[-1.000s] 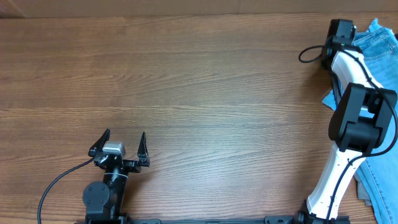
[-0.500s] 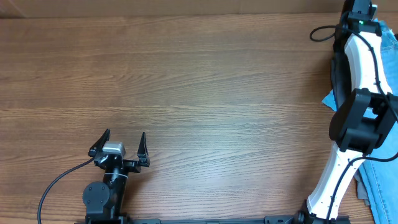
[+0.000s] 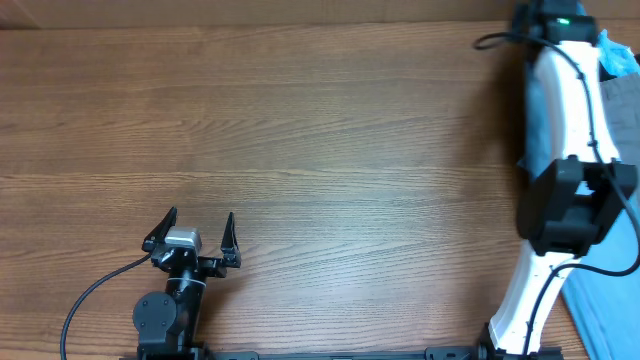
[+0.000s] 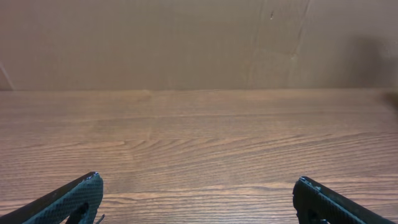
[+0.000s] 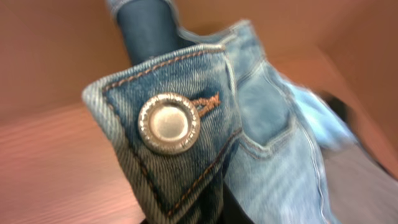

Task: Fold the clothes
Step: 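Pull the jeans off the stack and lay them flat leftward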

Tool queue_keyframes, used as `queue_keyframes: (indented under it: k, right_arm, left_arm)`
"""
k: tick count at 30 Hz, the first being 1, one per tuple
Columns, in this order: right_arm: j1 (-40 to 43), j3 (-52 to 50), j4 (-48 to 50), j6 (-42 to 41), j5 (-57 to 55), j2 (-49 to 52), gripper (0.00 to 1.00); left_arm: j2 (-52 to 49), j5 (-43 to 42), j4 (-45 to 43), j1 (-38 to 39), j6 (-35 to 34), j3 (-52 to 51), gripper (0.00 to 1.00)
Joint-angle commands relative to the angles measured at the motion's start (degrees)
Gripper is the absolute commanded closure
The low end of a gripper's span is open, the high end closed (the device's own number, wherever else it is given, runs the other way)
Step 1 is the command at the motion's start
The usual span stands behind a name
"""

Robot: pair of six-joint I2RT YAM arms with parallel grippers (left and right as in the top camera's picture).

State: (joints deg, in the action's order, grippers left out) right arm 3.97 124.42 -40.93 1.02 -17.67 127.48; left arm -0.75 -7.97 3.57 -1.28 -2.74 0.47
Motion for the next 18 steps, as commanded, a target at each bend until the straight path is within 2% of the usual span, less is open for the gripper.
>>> queue_keyframes:
  k: [1, 7, 10, 18]
  right_arm:
    - [-8.0, 3.3, 4.5, -1.5, 12.3, -4.1, 0.96]
    - [-20.7, 3.3, 10.6, -7.1, 22.0, -3.9, 0.96]
    - [-27.8, 3.3, 12.8, -7.3, 25.4, -2.7, 0.96]
    - [-44.1, 3.3, 18.6, -13.4, 27.3, 2.3, 0.96]
  left_arm:
    - [0.5, -0.5, 0.1, -0.5, 1.1, -0.2, 0.00]
    - [0.5, -0.5, 0.1, -0.5, 1.1, -0.2, 0.00]
    - [0.5, -0.5, 0.1, -0.5, 1.1, -0.2, 0.00]
    - [0.5, -0.5, 0.1, -0.5, 1.1, -0.2, 0.00]
